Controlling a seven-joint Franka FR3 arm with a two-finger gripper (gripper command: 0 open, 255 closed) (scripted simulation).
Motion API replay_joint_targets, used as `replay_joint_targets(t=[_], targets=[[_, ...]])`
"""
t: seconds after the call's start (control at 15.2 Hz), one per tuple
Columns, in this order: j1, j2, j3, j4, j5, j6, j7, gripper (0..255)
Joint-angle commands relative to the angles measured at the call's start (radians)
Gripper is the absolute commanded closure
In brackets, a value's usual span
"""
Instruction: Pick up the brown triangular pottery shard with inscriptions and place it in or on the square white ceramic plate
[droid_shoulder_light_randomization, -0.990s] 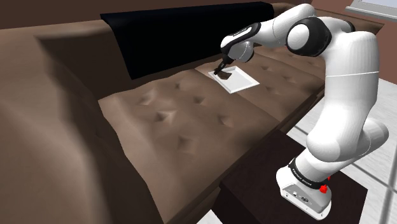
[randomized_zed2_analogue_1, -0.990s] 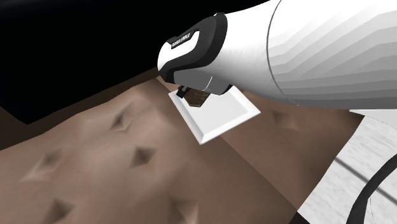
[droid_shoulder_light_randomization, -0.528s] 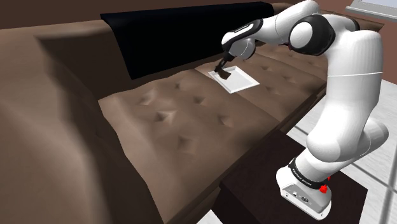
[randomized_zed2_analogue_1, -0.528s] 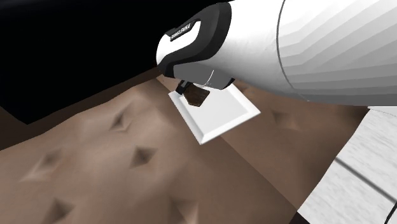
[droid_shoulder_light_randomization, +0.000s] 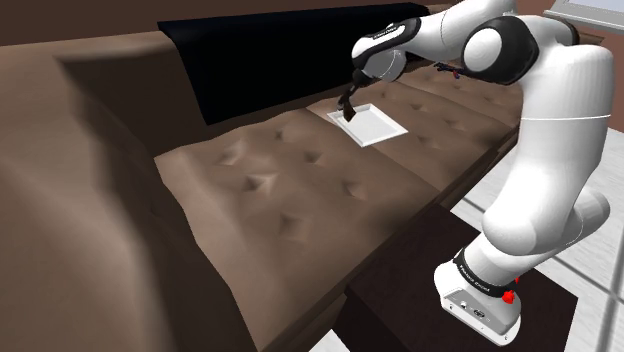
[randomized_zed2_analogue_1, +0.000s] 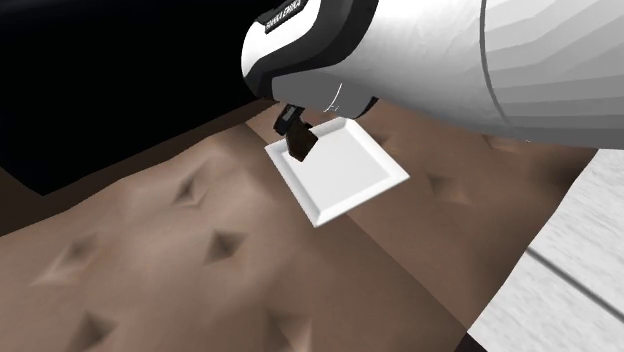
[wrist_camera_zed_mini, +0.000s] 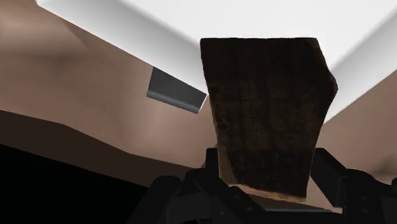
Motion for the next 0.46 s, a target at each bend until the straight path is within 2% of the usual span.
replay_joint_targets(t=[0.0,0.2,0.4], targets=[[0.002,-0.015,-0.005,0.006,-0.008,-0.020,0.010,255],[0.005,-0.030,-0.011,0.013,-0.017,-0.043,0.023,255],[-0.038,-0.121,-0.003,-0.110,0.020,-0.025,-0.048,255]])
